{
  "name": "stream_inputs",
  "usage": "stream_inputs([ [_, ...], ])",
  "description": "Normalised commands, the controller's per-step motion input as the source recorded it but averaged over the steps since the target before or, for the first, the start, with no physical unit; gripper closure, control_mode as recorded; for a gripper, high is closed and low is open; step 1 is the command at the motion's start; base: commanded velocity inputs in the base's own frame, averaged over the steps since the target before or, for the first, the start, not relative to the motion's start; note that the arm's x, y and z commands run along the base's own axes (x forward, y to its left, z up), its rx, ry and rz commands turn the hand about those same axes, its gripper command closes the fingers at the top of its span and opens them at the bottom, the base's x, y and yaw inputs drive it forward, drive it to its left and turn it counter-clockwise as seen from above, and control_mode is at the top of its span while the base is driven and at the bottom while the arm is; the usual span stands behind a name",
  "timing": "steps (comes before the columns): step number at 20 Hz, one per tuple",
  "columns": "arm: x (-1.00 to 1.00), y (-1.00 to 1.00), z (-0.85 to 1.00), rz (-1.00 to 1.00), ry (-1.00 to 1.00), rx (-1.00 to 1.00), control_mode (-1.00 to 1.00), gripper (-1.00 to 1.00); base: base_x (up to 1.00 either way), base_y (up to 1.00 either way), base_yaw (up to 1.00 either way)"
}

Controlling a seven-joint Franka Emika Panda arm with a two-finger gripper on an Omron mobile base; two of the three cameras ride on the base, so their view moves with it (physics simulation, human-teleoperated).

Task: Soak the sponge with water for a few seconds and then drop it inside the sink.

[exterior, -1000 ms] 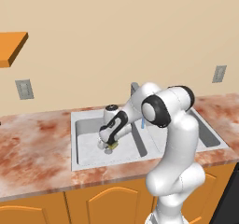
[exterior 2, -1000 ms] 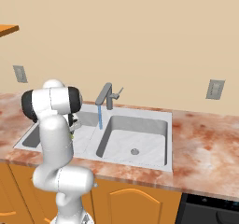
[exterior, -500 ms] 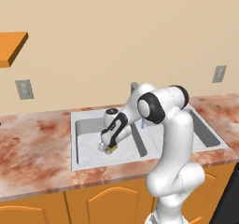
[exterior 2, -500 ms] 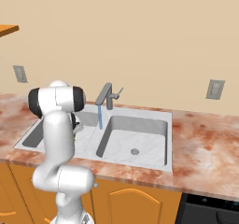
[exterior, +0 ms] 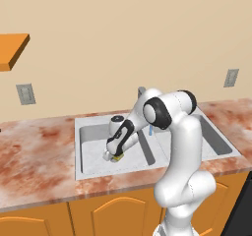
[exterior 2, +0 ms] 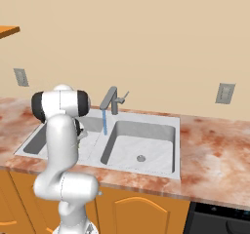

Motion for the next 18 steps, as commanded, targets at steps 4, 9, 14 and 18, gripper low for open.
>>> stream_inputs([
  [4, 0.00, 0.00, 0.00, 0.00, 0.00, 0.00, -1.00, 1.00, 0.00, 0.00, 0.00],
  [9, 0.00, 0.00, 0.00, 0.00, 0.00, 0.00, -1.00, -1.00, 0.00, 0.00, 0.00],
  [14, 0.00, -0.01, 0.00, 0.00, 0.00, 0.01, -1.00, -1.00, 0.00, 0.00, 0.00],
  [18, 0.00, 0.00, 0.00, 0.00, 0.00, 0.00, -1.00, -1.00, 0.00, 0.00, 0.00],
])
